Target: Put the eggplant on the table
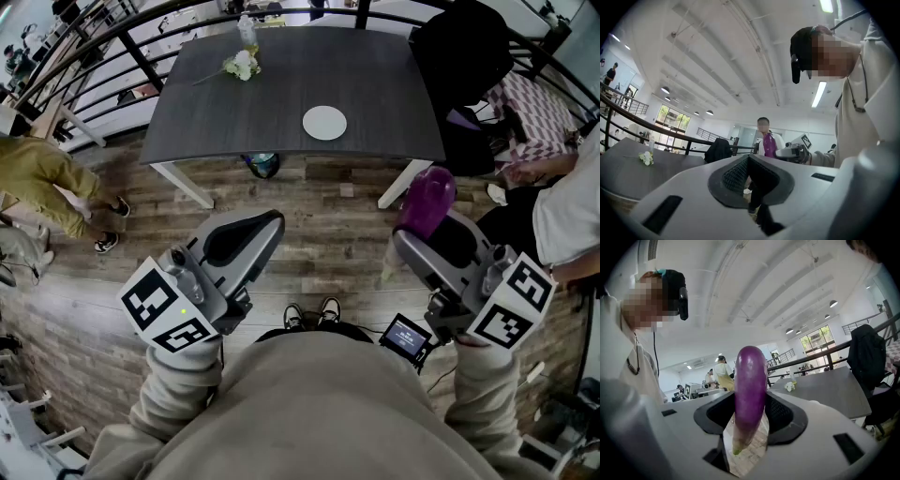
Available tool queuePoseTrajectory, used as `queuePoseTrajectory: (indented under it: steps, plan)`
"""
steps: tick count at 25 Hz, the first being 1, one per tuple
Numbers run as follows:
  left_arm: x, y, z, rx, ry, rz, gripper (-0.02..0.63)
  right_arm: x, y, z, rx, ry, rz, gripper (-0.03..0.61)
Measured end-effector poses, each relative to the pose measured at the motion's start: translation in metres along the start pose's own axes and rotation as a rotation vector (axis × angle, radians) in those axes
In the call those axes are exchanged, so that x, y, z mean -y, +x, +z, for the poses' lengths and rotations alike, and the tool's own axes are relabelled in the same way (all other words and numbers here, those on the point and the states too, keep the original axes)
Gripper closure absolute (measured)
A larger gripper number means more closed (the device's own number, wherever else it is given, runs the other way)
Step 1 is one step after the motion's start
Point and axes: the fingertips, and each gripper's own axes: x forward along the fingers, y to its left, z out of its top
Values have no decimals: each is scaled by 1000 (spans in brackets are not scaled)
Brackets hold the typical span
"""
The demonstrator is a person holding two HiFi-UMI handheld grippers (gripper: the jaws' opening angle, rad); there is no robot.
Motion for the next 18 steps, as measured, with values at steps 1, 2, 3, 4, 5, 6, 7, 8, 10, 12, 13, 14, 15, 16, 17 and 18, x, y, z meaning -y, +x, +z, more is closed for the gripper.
queuePoseTrajectory:
  steps: [1,2,3,4,5,6,7,8,10,12,13,14,15,16,17,18]
  plan:
    - [3,-1,-1,-4,-3,-1,609,-4,-2,0,2,1,4,368]
    - [5,-2,-2,-7,-6,-2,609,-7,-3,0,3,1,8,368]
    - [7,-2,-3,-9,-9,-5,609,-9,-4,0,2,-1,11,368]
    - [8,-2,-3,-10,-13,-8,609,-10,-4,1,1,-3,12,368]
    - [9,-2,-2,-11,-14,-11,609,-11,-3,1,0,-4,12,368]
    - [10,-2,-2,-11,-14,-13,609,-11,-3,0,-1,-3,11,368]
    - [11,-2,-2,-12,-12,-16,609,-10,-4,0,-1,0,8,368]
    - [13,-1,-2,-13,-9,-19,609,-9,-6,-1,-1,4,4,368]
    - [16,2,-3,-14,-7,-23,609,-7,-11,-2,-4,12,-6,368]
    - [19,3,-5,-14,-8,-23,609,-5,-14,-5,-5,31,-4,368]
    - [20,4,-5,-13,-10,-23,609,-4,-16,-5,-3,38,-1,368]
    - [21,6,-5,-12,-10,-24,609,-4,-18,-5,0,41,0,368]
    - [22,8,-5,-11,-10,-25,609,-2,-20,-4,3,40,-1,368]
    - [23,10,-5,-11,-8,-26,609,0,-22,-3,6,39,-1,368]
    - [24,13,-6,-11,-7,-26,609,2,-23,-3,9,40,0,367]
    - [24,16,-6,-11,-5,-26,609,5,-24,-2,11,41,1,367]
